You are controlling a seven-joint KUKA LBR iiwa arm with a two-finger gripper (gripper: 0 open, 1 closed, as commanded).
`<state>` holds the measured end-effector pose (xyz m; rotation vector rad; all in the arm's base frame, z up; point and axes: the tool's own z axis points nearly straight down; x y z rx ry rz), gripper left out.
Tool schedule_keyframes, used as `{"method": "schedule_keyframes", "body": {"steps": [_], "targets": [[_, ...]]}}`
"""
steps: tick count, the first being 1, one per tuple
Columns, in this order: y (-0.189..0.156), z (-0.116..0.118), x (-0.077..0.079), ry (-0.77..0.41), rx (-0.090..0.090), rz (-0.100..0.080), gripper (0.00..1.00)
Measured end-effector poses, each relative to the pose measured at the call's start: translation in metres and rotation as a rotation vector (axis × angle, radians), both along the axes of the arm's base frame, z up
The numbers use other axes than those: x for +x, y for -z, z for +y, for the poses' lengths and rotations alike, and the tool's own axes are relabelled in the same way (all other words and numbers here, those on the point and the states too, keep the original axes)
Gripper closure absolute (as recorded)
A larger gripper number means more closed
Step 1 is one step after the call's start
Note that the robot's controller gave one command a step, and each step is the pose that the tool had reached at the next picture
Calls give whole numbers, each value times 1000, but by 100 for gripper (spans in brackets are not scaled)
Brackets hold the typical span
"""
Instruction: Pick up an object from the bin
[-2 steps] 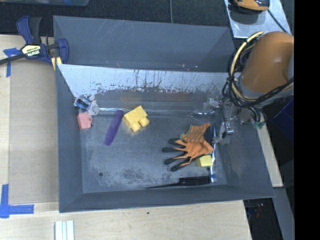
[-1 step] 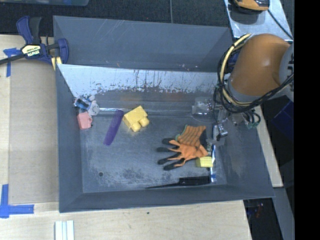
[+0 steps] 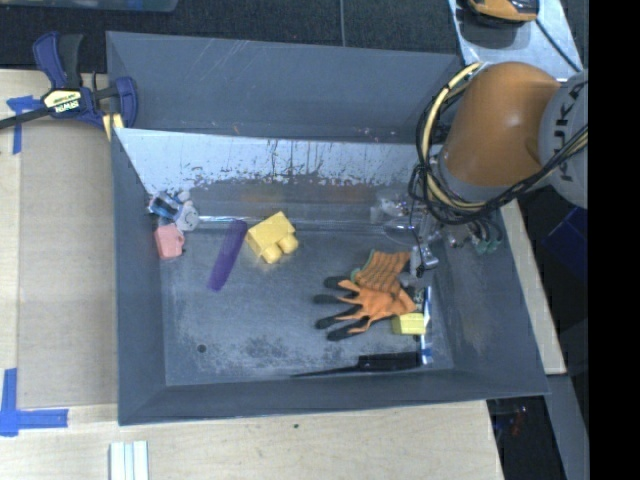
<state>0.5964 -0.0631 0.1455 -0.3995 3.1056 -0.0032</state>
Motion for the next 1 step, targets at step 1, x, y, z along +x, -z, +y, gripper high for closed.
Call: {"method": "schedule_keyframes", "body": {"steps": [1], "targets": [[52, -2, 5, -331, -9, -11, 0]]}}
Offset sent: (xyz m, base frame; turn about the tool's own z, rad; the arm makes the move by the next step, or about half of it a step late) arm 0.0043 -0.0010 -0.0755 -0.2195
